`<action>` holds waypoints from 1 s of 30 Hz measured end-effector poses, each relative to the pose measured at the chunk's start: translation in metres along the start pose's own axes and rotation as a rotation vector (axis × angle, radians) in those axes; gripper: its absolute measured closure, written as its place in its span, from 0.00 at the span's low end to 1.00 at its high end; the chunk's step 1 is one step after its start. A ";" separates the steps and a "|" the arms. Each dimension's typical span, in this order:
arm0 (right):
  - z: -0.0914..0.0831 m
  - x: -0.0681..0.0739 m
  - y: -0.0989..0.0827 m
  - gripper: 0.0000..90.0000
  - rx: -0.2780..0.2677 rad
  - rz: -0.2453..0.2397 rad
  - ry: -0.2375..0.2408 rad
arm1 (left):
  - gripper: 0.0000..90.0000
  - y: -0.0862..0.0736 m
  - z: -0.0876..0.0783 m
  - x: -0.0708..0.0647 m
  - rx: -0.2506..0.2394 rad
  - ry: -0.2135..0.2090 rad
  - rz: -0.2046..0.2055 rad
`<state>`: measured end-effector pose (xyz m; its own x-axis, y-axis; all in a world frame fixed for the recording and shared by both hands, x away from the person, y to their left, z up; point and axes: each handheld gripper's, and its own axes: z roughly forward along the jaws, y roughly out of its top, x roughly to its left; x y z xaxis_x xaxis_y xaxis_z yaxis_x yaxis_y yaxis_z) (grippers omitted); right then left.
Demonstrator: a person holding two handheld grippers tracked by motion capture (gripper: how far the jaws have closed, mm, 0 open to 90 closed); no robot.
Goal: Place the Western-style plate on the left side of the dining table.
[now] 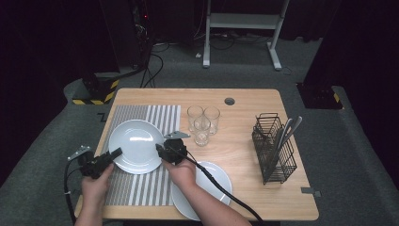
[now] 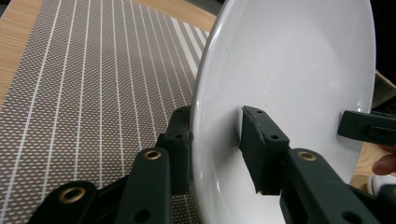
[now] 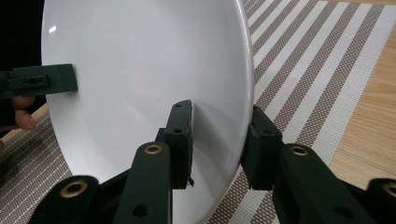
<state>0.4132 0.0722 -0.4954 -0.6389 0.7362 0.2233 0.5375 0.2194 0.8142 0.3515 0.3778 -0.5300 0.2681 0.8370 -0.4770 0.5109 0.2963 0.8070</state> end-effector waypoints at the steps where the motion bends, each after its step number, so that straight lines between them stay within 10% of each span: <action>1: 0.000 0.000 0.000 0.75 0.002 0.001 -0.001 | 0.72 0.000 0.000 0.000 0.000 0.001 0.000; 30: 0.014 -0.006 0.004 0.71 0.057 0.014 -0.020 | 0.68 0.001 0.013 0.003 0.038 0.050 0.007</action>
<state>0.4265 0.0774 -0.5012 -0.6204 0.7519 0.2228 0.5769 0.2451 0.7792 0.3639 0.3745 -0.5354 0.2312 0.8610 -0.4531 0.5405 0.2735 0.7956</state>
